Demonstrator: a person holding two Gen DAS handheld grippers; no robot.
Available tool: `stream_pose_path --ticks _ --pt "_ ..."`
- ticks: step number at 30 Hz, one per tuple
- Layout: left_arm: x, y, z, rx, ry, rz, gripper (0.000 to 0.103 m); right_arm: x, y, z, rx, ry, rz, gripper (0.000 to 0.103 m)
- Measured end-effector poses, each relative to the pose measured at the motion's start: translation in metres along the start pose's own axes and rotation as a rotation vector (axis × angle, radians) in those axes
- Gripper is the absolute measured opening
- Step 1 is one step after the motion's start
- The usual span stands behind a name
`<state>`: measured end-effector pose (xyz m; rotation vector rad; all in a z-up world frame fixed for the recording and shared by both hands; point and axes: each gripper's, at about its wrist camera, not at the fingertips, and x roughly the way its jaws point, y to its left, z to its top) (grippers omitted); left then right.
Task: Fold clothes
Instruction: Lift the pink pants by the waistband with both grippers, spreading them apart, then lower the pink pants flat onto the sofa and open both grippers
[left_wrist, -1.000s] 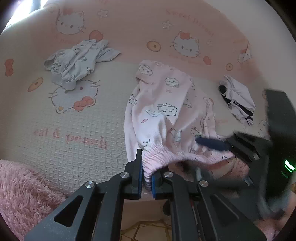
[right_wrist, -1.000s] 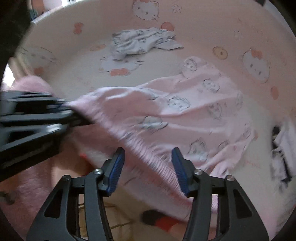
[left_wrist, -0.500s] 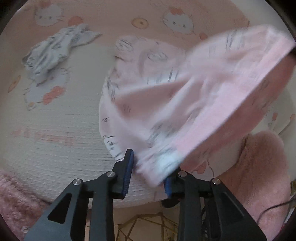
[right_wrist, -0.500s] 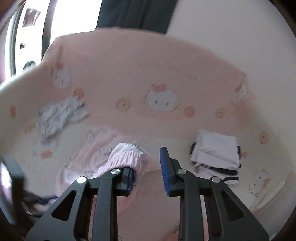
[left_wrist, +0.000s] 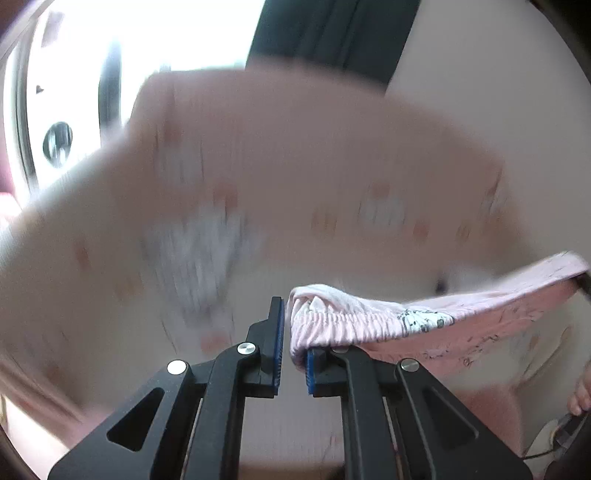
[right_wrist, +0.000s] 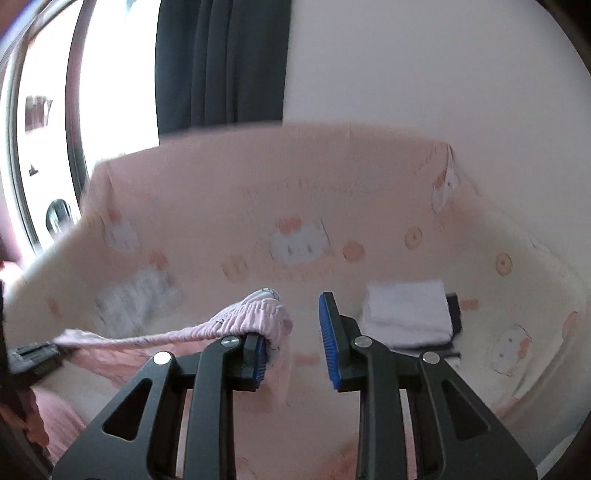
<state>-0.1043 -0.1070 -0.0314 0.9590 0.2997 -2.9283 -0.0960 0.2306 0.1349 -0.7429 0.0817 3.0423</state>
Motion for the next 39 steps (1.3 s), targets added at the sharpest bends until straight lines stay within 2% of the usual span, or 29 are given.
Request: stream_pose_path --ticks 1,3,5,8,10,11,14,18,19,21,22,24,27,29,31,34,36,37,38,39 --pt "-0.018 -0.002 0.017 0.022 -0.043 0.007 0.010 -0.009 0.000 0.014 0.011 -0.023 0.026 0.025" --pt "-0.036 -0.006 0.038 0.062 -0.074 0.025 0.010 -0.017 -0.001 0.033 0.029 -0.026 0.066 0.025" --pt "-0.017 -0.007 0.038 0.089 -0.026 0.047 0.010 -0.006 -0.002 0.040 0.041 0.017 0.105 0.025" --pt "0.016 -0.006 0.039 0.125 0.052 0.077 0.010 0.045 0.002 0.021 -0.005 0.148 0.074 0.026" --pt "0.056 0.000 0.041 0.120 0.133 0.084 0.008 0.082 0.005 0.007 -0.030 0.241 0.066 0.026" --pt "0.068 0.000 0.047 0.123 0.148 0.085 0.007 0.084 0.006 0.013 -0.029 0.231 0.069 0.026" --pt "0.036 -0.017 0.100 0.180 -0.011 0.059 0.007 0.071 0.007 0.049 -0.010 0.132 0.088 0.025" --pt "-0.023 -0.042 0.151 0.264 -0.183 0.035 0.007 0.017 -0.001 0.107 0.062 -0.104 0.075 0.026" --pt "-0.036 -0.047 0.160 0.284 -0.214 0.031 0.007 0.006 -0.005 0.113 0.092 -0.139 0.078 0.026" --pt "-0.049 -0.052 0.159 0.314 -0.227 0.034 0.007 -0.008 -0.012 0.111 0.138 -0.169 0.082 0.027" --pt "-0.053 -0.054 0.155 0.328 -0.224 0.036 0.007 -0.009 -0.013 0.103 0.148 -0.163 0.080 0.027" --pt "-0.045 -0.053 0.127 0.352 -0.170 0.042 0.007 -0.007 -0.015 0.078 0.169 -0.127 0.072 0.027" --pt "-0.005 -0.045 0.065 0.352 -0.016 0.051 0.007 0.016 -0.017 0.015 0.190 0.016 0.032 0.027" --pt "0.043 -0.037 0.011 0.336 0.139 0.064 0.007 0.049 -0.016 -0.042 0.176 0.166 -0.023 0.027" --pt "0.109 -0.025 -0.056 0.298 0.349 0.075 0.009 0.091 -0.014 -0.102 0.139 0.341 -0.074 0.027" --pt "0.171 -0.010 -0.122 0.236 0.559 0.106 0.009 0.143 -0.011 -0.183 0.061 0.577 -0.148 0.027" --pt "0.187 -0.003 -0.146 0.213 0.603 0.111 0.009 0.158 -0.009 -0.220 0.021 0.679 -0.164 0.029" --pt "0.193 0.001 -0.156 0.203 0.618 0.116 0.009 0.161 -0.008 -0.226 0.011 0.711 -0.158 0.030" --pt "0.192 0.003 -0.158 0.195 0.612 0.122 0.013 0.159 -0.007 -0.225 -0.003 0.706 -0.144 0.032" --pt "0.188 0.005 -0.157 0.186 0.601 0.111 0.017 0.154 -0.004 -0.223 -0.020 0.688 -0.129 0.040"
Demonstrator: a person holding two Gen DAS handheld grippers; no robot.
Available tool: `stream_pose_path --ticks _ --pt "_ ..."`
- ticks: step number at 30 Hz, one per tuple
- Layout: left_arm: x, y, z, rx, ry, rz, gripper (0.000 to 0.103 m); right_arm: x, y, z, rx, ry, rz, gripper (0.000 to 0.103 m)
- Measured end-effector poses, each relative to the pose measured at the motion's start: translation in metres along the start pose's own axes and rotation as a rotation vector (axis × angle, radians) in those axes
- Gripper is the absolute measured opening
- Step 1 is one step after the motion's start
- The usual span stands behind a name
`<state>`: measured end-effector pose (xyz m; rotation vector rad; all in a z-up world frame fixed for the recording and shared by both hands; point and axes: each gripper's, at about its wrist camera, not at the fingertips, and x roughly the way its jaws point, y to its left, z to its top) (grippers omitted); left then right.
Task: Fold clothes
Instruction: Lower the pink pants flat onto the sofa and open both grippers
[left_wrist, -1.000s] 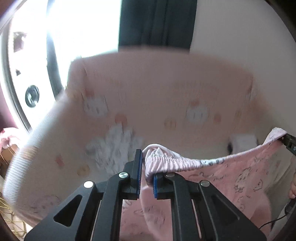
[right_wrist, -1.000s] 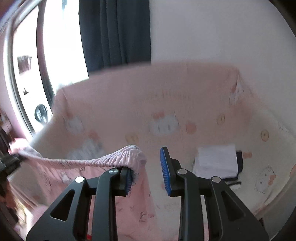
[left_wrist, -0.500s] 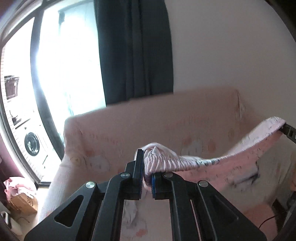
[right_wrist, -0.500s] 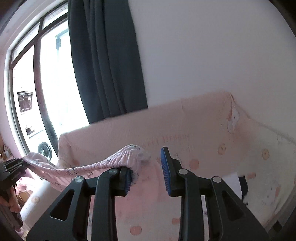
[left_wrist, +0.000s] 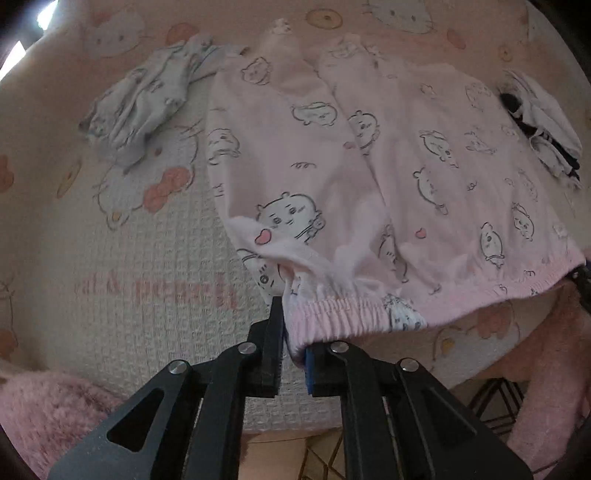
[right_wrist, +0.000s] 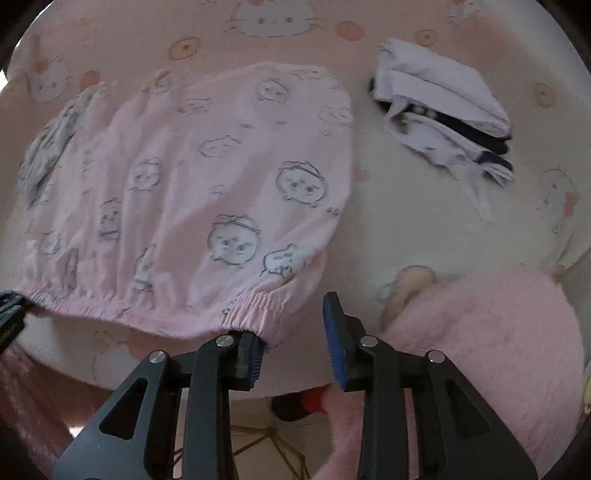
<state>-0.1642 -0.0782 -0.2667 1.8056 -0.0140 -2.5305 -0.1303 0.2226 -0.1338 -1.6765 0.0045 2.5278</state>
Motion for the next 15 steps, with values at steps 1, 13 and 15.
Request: stream_pose_path --ticks 1,13,15 --pt "-0.006 0.003 -0.001 -0.006 -0.017 -0.020 0.025 -0.005 0.002 -0.001 -0.025 -0.019 -0.005 0.042" --pt "-0.039 0.038 -0.013 -0.215 -0.124 -0.336 0.038 -0.052 -0.002 -0.004 -0.055 -0.232 0.109 0.044" --pt "-0.019 0.033 -0.008 -0.192 -0.058 -0.264 0.038 -0.034 0.003 0.000 -0.076 -0.170 0.143 0.048"
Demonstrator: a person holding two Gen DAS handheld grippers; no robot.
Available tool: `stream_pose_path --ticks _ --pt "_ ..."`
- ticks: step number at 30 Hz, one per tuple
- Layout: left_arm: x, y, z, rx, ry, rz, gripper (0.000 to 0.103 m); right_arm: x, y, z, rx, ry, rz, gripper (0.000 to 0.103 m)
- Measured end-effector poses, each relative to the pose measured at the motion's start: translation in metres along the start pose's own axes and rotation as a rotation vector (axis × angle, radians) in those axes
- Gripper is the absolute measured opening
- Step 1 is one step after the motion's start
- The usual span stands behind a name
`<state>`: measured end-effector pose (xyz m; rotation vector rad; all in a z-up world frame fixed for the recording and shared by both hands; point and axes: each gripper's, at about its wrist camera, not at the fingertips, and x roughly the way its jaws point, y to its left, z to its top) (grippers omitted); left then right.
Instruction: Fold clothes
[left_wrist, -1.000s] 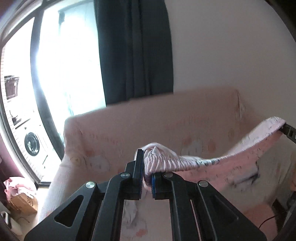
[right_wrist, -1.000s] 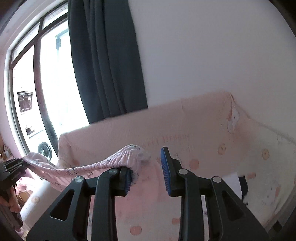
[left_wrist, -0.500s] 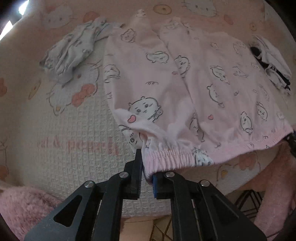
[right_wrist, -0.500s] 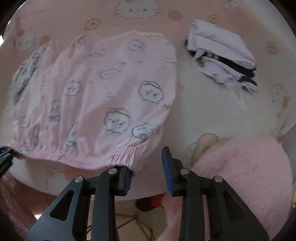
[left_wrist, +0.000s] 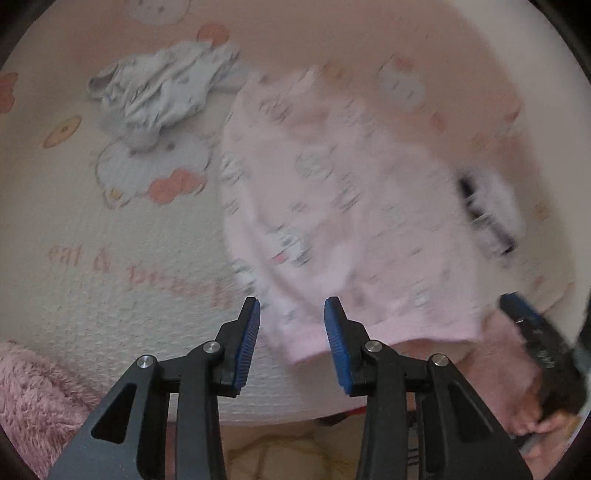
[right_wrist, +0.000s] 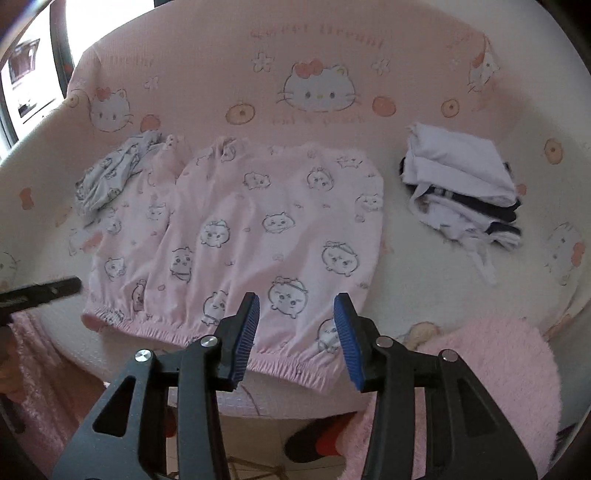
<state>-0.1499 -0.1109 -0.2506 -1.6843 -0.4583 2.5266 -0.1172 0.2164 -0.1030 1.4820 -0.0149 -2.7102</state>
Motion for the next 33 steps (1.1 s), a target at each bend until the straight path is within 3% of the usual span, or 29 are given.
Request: stream_pose_path --ticks 3,5,10,12,17,20,22,26,28,29,33 --pt "0.022 -0.010 -0.007 0.047 0.085 0.052 0.038 0.035 0.013 -0.003 -0.050 0.138 0.053 0.048" --pt "0.030 -0.020 -0.009 0.090 0.085 0.098 0.038 0.054 0.025 -0.008 -0.117 0.208 0.030 0.048" --pt "0.037 -0.031 -0.003 0.123 0.045 0.148 0.038 0.072 0.040 -0.003 -0.234 0.174 -0.053 0.047" --pt "0.040 -0.030 0.002 0.111 0.024 0.152 0.038 0.077 0.031 0.002 -0.211 0.160 -0.114 0.047" --pt "0.031 -0.017 0.010 -0.007 0.023 0.084 0.039 0.068 -0.023 0.014 0.054 0.144 -0.169 0.047" --pt "0.035 -0.010 0.004 -0.075 0.105 0.008 0.040 0.051 -0.032 0.012 0.099 0.132 -0.077 0.049" --pt "0.029 -0.013 -0.002 -0.067 0.107 0.010 0.040 0.039 -0.031 0.007 0.089 0.130 0.009 0.051" --pt "0.014 -0.039 -0.010 0.073 0.091 0.054 0.040 0.025 0.027 -0.018 -0.220 0.103 0.088 0.052" --pt "0.018 -0.055 -0.017 0.161 0.123 0.093 0.040 0.027 0.051 -0.033 -0.360 0.094 0.054 0.052" --pt "0.024 -0.064 -0.020 0.205 0.128 0.153 0.040 0.031 0.061 -0.040 -0.422 0.094 0.027 0.052" --pt "0.042 -0.093 -0.026 0.349 0.133 0.282 0.040 0.052 0.065 -0.045 -0.453 0.111 -0.050 0.052"
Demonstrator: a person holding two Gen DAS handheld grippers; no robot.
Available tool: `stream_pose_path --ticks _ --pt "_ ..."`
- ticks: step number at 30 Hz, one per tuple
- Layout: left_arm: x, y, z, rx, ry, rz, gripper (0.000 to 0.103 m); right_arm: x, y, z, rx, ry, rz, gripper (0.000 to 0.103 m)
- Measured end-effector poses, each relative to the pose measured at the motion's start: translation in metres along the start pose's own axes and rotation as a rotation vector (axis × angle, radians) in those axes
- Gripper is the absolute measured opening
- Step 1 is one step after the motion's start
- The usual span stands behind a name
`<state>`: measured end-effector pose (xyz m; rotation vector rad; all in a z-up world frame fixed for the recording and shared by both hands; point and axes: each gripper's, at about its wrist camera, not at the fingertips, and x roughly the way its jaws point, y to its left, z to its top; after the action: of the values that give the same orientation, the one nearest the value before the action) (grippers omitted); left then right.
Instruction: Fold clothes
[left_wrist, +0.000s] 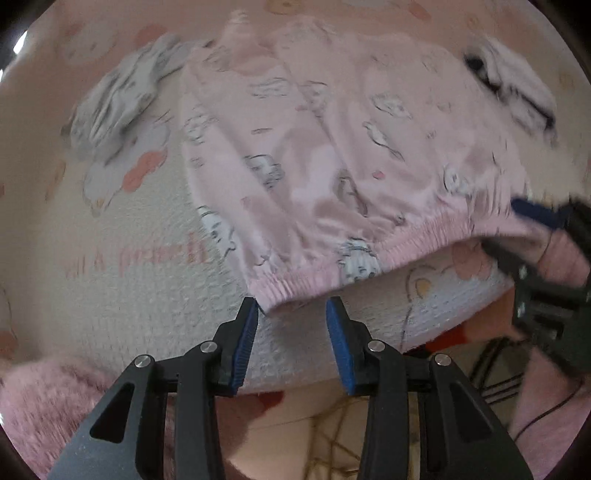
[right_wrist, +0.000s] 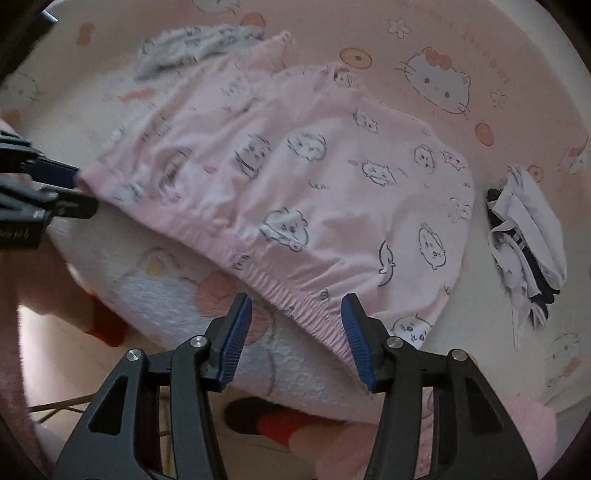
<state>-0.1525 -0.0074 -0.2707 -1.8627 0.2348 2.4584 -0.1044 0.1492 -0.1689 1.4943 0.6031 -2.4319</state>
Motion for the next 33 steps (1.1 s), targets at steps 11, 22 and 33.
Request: stream_pose_path --ticks 11,22,33 --pt "-0.003 -0.055 0.010 0.326 -0.129 0.158 0.040 -0.004 -0.027 0.006 0.157 -0.023 0.076 0.028" --pt "-0.027 0.025 0.002 -0.113 -0.098 -0.105 0.035 0.026 -0.035 0.024 0.176 -0.037 0.074 0.026" --pt "-0.003 0.049 -0.006 -0.275 0.002 -0.137 0.040 0.014 -0.077 0.006 0.400 0.001 0.310 0.037"
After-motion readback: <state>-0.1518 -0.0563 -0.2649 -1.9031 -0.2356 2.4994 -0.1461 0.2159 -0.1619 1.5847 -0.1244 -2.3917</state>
